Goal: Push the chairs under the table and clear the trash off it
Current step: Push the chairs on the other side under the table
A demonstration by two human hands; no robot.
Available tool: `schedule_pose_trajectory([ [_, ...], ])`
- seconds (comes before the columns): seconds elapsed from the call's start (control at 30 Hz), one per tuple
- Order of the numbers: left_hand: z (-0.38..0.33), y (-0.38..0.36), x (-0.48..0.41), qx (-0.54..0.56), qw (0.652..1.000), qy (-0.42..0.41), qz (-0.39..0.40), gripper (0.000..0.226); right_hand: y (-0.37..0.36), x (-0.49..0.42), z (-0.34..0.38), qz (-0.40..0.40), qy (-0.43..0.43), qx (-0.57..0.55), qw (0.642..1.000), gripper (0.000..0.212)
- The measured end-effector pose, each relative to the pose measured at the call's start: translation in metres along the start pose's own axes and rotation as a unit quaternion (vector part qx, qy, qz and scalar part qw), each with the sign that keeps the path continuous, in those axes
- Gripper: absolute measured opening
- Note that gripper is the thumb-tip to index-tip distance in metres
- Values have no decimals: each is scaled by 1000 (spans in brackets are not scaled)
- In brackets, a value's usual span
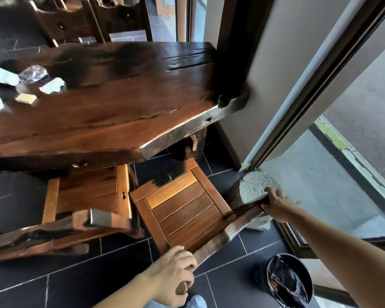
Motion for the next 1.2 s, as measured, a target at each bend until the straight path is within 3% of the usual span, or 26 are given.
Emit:
schedule_pose_trajectory([
  [0.1,18,11,9,-10,999,36,-22,40,-2,1,7,-40,4,4,999,42],
  [0.17,29,6,13,-58,997,47,18,21,-6,4,14,-53,18,0,998,44],
  [0.23,38,0,25,-79,993,54,62,19,-10,6,24,-65,32,-10,997,44],
  [0.37,56,14,55,-54,998,36,3,31,-14,11,48,-67,42,-25,997,46],
  [0.57,83,20,99,-9,979,202,42,35,-15,6,84,-115,74,31,990,54],
  [0.7,72,11,98,153,924,349,-42,27,-12,4,91,-180,176,90,964,45],
  [0.8,56,16,82,267,826,466,-170,11,-23,10,101,-187,259,156,934,48],
  [0.87,57,22,75,276,781,521,-205,12,-32,14,109,-182,258,176,932,56],
  [1.07,58,9,54,182,766,563,-251,11,-34,6,109,-215,262,176,924,51],
  [1.2,59,6,42,104,761,571,-288,29,-33,6,103,-242,319,179,899,36],
])
Point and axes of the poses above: each hand's wrist, its own x-axis away from the middle knuckle, its own y-axis out of the back of the hand, z = x × y, the point moved 3 cm from there along -x, towards the middle knuckle, and after that the axes turned 15 degrees about z, right-handed, at the moved point
